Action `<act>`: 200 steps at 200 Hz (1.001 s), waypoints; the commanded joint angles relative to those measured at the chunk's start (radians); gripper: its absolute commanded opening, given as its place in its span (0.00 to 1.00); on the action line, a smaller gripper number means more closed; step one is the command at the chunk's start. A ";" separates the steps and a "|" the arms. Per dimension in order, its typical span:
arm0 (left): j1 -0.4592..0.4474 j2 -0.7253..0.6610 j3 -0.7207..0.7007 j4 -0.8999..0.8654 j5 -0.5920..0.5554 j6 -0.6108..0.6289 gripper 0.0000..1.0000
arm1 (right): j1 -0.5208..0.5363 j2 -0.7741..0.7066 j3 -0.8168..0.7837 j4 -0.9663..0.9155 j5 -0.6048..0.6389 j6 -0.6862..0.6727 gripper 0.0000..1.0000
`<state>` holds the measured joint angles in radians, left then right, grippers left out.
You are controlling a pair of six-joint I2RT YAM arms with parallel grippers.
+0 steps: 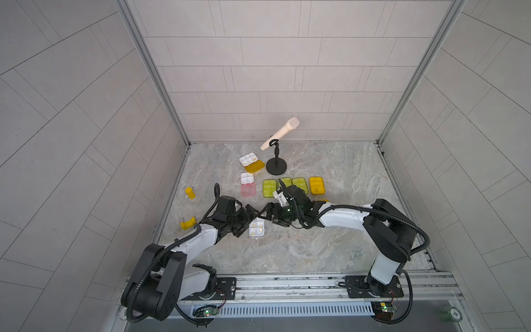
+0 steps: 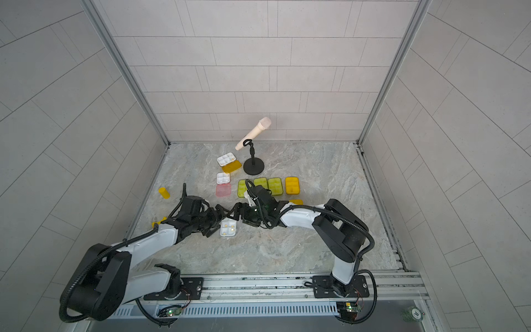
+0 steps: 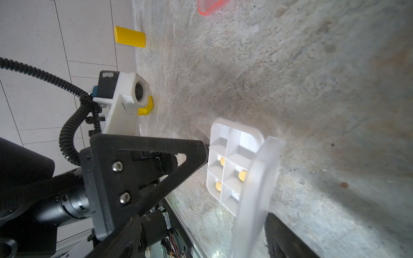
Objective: Close pillboxes
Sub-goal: Close the lid on the pillbox.
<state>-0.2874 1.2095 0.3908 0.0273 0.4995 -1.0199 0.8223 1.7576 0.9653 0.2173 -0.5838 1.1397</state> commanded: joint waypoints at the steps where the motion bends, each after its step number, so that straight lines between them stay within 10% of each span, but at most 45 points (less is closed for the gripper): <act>1: 0.012 -0.079 -0.011 -0.055 -0.065 -0.024 0.92 | 0.011 -0.011 0.023 -0.010 -0.005 -0.004 0.88; 200: 0.182 -0.257 0.123 -0.259 -0.126 0.084 0.93 | 0.034 0.094 0.250 -0.262 0.092 -0.105 0.87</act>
<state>-0.1131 0.9394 0.4946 -0.2382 0.3569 -0.9489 0.8505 1.8473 1.1881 0.0502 -0.5476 1.0649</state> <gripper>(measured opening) 0.932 0.867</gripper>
